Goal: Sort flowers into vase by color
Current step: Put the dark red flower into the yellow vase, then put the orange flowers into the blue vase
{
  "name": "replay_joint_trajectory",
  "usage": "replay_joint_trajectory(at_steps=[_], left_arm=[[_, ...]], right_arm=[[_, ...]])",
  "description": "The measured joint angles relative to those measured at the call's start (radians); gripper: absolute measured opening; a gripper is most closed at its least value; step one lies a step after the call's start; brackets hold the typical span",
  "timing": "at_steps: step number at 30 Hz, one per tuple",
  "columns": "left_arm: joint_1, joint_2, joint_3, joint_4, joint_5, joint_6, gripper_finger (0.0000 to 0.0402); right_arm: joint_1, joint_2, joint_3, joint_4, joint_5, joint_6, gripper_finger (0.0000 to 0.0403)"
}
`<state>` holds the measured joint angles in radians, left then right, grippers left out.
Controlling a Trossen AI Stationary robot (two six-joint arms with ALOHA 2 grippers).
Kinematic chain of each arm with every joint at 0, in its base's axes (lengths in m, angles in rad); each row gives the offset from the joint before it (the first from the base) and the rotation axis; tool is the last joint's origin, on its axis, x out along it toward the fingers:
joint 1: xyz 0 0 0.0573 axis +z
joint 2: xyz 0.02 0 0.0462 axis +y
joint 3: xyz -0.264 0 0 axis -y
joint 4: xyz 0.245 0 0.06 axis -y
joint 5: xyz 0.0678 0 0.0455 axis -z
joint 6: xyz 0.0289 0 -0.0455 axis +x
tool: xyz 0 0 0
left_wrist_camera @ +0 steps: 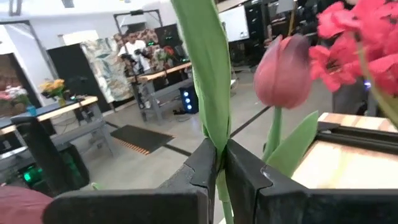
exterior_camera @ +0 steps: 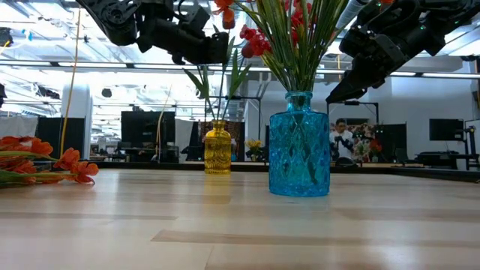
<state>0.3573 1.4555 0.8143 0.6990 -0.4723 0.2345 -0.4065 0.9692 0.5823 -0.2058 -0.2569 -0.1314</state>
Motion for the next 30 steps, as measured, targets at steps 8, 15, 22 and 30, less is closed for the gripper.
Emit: replay_joint_trajectory(at_steps=[8, 15, 22, 30], left_arm=[[0.000, 0.000, 0.000, -0.015, -0.100, -0.013, 0.0059], [-0.001, 0.000, 0.000, -0.054, -0.170, -0.076, 0.0132], [-0.053, -0.007, 0.000, -0.116, -0.169, 0.013, 0.0187], [-0.167, -0.066, 0.007, -0.163, -0.330, 0.041, 0.0191]], right_arm=[[0.000, 0.000, 0.000, 0.000, 0.000, 0.000, 0.0214], [0.000, 0.000, 0.000, 0.000, 0.000, 0.000, 0.0214], [0.000, 0.000, 0.000, 0.000, 0.000, 0.000, 0.0214], [0.000, 0.000, 0.000, -0.003, 0.000, 0.001, 0.0214]])
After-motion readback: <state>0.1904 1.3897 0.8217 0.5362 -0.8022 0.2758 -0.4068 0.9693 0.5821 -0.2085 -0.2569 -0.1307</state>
